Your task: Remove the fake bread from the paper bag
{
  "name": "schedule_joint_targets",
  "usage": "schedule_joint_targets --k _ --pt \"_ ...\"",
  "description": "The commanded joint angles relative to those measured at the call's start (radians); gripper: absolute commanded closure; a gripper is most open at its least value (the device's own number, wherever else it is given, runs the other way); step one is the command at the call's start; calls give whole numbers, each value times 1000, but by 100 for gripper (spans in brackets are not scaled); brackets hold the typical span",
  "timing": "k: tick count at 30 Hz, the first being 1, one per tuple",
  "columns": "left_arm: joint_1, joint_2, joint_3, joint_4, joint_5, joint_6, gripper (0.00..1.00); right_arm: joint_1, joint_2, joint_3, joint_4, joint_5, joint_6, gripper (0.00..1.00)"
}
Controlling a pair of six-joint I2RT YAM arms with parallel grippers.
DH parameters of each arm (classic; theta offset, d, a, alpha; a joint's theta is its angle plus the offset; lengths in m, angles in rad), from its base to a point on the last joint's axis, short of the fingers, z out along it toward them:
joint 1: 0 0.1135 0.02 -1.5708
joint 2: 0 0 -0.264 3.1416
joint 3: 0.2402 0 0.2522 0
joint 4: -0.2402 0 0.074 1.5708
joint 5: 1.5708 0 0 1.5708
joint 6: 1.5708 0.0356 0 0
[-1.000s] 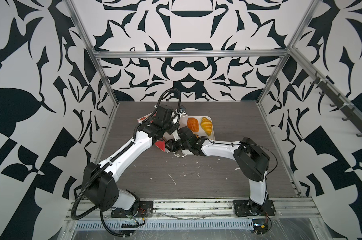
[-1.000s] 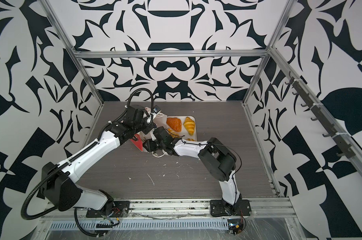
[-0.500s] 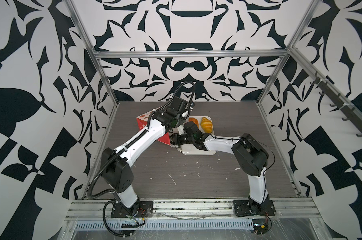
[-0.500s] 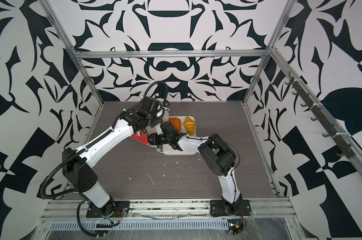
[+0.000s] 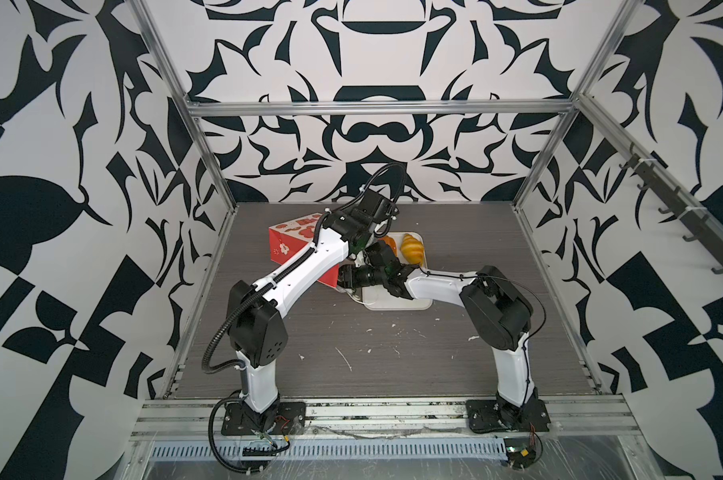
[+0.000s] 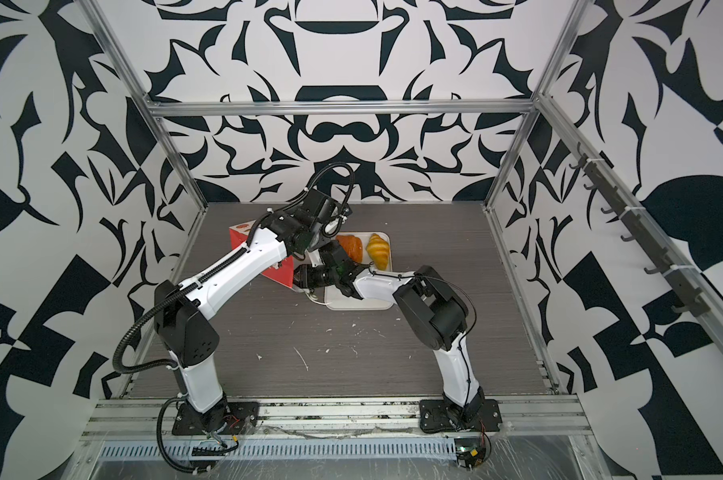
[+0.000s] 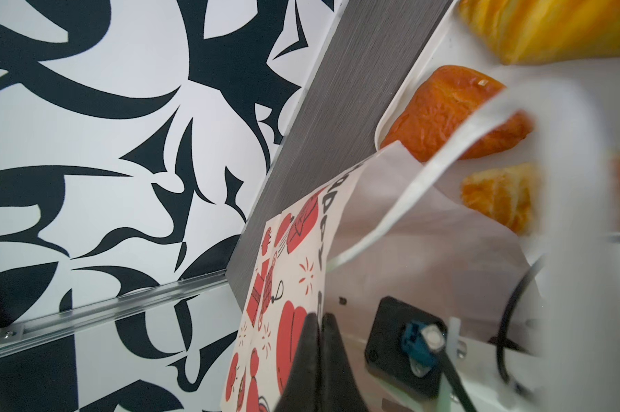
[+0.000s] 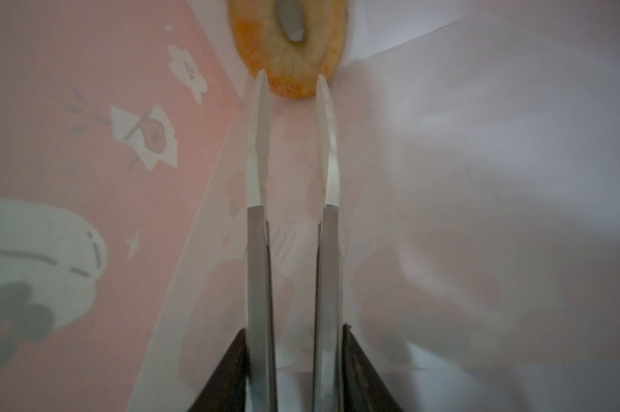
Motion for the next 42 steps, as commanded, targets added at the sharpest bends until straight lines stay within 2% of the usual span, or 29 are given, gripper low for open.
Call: schedule_joint_targets --k 1,14,21,24,28,33,42 --pt "-3 32 59 -50 -33 31 100 -4 -10 49 93 -41 26 59" --pt "-4 149 194 -63 -54 110 100 -36 27 27 310 -141 201 60" --pt "-3 200 245 -91 -67 141 100 -41 33 19 358 -159 240 60" --pt "-3 191 231 -72 -86 140 100 -42 23 14 330 -139 221 60" --pt "-2 71 69 108 -43 133 100 -41 -11 2 205 -81 120 60" --pt "1 -146 -279 391 44 167 100 -39 -49 -1 37 4 -2 60" --pt "30 -386 -702 641 38 136 100 -17 -113 -4 -166 130 -145 60"
